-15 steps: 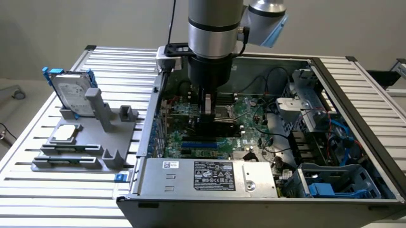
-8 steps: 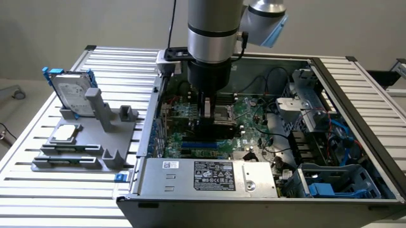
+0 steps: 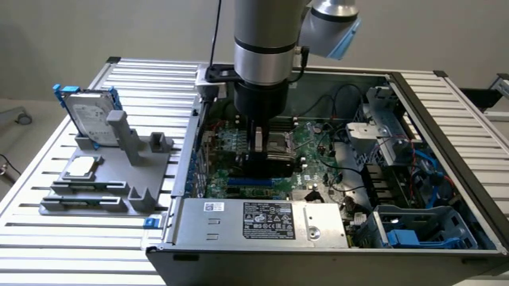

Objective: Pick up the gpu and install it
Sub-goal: 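Insert the gpu into the slot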

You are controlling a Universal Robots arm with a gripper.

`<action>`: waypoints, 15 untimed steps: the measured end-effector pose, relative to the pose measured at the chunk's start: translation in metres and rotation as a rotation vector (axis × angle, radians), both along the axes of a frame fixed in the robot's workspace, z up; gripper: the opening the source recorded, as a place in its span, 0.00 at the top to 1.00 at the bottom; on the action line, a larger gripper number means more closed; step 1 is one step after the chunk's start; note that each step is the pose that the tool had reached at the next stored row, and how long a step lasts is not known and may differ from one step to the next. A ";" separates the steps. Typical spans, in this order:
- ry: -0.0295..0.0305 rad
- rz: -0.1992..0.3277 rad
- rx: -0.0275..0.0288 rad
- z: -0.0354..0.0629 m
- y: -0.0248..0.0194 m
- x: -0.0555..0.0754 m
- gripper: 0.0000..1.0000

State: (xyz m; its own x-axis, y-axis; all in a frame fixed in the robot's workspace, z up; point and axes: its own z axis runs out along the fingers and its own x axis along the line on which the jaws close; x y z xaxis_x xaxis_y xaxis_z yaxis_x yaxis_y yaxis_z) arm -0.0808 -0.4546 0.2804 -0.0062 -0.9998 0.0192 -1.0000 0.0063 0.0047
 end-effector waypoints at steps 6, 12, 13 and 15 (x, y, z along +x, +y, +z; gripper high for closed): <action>0.0001 0.000 -0.0002 -0.0025 -0.0010 -0.001 0.74; 0.0001 0.002 -0.0002 -0.0076 -0.0019 -0.001 0.74; 0.0001 0.003 -0.0001 -0.0083 -0.0019 -0.001 0.74; 0.0001 0.005 0.0000 -0.0094 -0.0019 -0.001 0.74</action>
State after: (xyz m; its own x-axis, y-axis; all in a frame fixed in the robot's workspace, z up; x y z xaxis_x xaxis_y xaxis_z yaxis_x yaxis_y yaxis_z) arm -0.0822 -0.4565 0.2710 -0.0010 -0.9998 0.0192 -1.0000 0.0011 0.0048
